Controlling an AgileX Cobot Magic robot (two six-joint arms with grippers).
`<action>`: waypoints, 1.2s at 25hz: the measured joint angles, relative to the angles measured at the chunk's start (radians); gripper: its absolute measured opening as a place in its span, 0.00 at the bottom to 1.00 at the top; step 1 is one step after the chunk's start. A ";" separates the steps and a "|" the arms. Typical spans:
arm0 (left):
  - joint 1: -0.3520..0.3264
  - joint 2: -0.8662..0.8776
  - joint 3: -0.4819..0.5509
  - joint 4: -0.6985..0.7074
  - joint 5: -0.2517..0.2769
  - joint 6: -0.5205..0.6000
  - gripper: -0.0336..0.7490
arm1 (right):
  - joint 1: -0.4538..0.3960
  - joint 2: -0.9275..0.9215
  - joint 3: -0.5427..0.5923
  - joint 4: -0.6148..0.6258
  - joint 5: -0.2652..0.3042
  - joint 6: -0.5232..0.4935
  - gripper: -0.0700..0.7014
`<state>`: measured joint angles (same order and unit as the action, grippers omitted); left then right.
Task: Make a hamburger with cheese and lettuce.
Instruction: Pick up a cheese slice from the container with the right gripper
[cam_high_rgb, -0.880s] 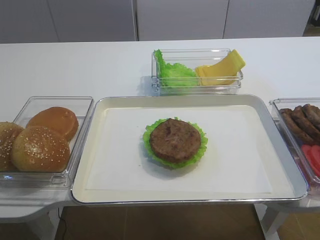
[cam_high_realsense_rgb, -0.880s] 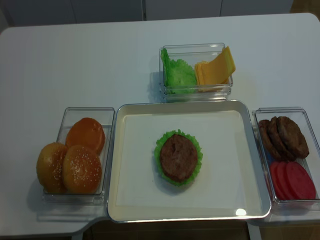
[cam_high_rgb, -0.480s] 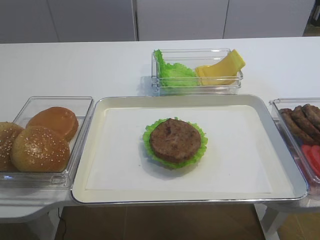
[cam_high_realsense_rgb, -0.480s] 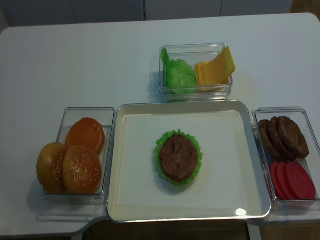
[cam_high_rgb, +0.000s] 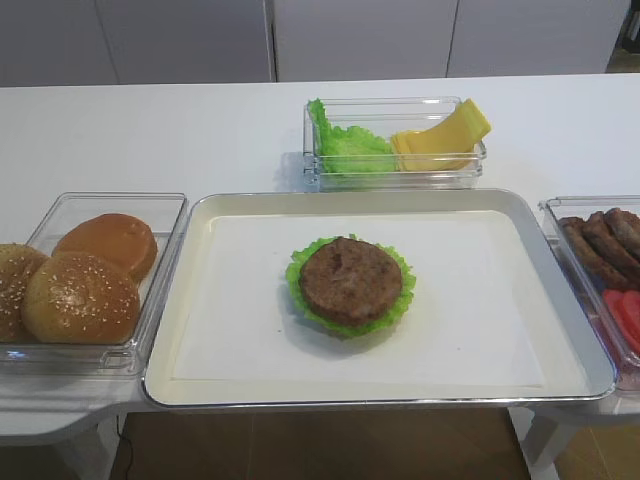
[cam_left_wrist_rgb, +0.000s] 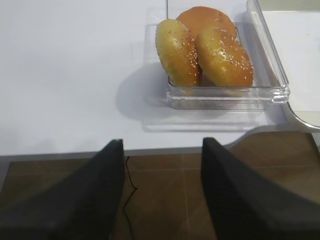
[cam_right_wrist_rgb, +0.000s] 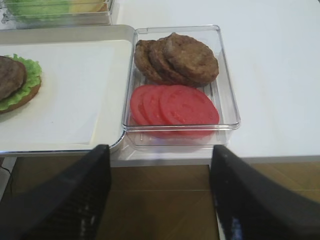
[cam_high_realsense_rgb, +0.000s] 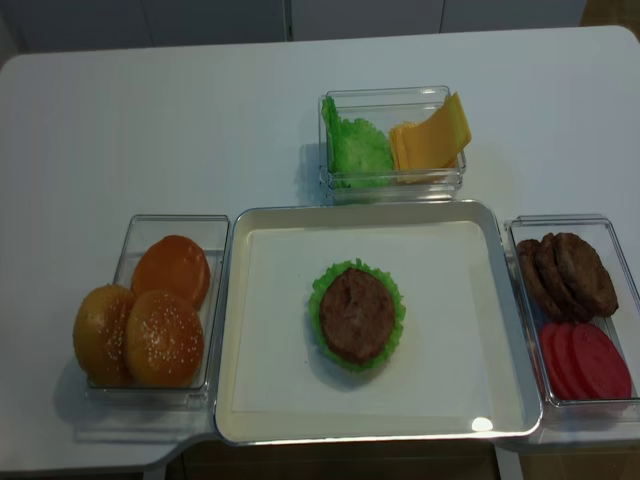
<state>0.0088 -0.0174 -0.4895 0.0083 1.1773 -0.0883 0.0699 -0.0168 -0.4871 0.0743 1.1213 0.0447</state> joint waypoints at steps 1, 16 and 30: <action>0.000 0.000 0.000 0.000 0.000 0.000 0.52 | 0.000 0.000 0.000 0.000 0.000 0.000 0.70; 0.000 0.000 0.000 0.000 0.000 0.000 0.52 | 0.000 0.000 0.000 0.000 0.000 0.000 0.70; 0.000 0.000 0.000 0.000 0.000 0.000 0.52 | 0.000 0.000 -0.021 0.026 -0.042 0.060 0.70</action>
<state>0.0088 -0.0174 -0.4895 0.0083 1.1773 -0.0883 0.0699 -0.0168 -0.5081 0.1001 1.0793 0.1052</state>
